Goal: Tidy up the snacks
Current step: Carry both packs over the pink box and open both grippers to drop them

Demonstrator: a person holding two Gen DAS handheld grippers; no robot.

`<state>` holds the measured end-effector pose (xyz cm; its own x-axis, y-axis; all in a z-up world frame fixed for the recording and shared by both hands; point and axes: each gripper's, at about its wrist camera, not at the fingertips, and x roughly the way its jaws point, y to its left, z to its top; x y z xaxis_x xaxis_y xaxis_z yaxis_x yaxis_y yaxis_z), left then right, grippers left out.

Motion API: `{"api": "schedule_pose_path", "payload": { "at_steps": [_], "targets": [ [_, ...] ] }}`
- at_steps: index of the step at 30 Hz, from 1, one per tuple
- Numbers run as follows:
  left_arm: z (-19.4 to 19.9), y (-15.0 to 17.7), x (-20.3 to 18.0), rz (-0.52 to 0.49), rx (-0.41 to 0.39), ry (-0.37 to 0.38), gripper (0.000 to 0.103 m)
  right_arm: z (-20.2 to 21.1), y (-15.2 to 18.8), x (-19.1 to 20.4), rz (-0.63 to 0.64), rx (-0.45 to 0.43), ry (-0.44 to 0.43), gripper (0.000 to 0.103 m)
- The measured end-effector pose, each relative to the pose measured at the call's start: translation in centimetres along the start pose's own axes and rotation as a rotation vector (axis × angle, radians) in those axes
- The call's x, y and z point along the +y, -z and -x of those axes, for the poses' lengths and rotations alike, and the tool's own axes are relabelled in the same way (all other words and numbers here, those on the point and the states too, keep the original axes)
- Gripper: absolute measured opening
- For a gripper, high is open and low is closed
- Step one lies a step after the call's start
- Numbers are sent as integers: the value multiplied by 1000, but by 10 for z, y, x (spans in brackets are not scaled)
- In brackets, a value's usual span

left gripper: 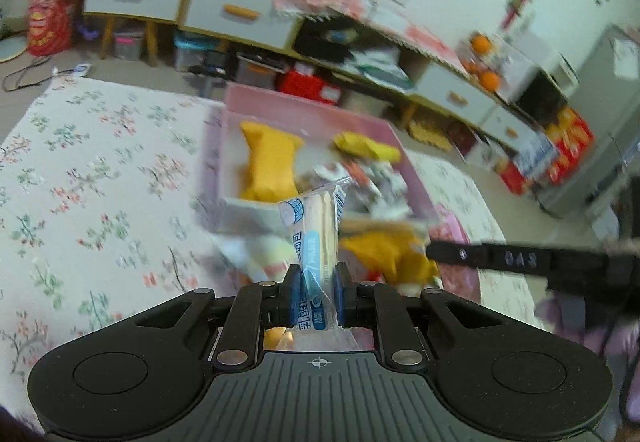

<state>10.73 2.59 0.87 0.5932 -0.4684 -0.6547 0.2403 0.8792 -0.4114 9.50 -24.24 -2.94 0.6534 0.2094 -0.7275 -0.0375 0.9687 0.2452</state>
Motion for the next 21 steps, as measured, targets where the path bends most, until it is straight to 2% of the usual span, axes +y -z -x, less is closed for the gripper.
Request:
{"api": "schedule_pose_path", "payload": {
  "at_steps": [4,8,14,18,21],
  "targets": [
    [-9,-16,7,36,-39,-17,14,-7,-9,9,-34,-33,6,3],
    [-22,-40,7,25,-53,-11,14,-16,-20,11,-52,-51,9,3],
    [-60,-75,8,68,-63,73,14,-30,-50,9,-84,-99,21,3],
    [-88,-80,15,124,-40,135,14,-41,-68,7,-114,-148,-4,3],
    [-107,-76,20,120,-35,153,14,-51,-75,4,-142,-171,-31,3]
  ]
}}
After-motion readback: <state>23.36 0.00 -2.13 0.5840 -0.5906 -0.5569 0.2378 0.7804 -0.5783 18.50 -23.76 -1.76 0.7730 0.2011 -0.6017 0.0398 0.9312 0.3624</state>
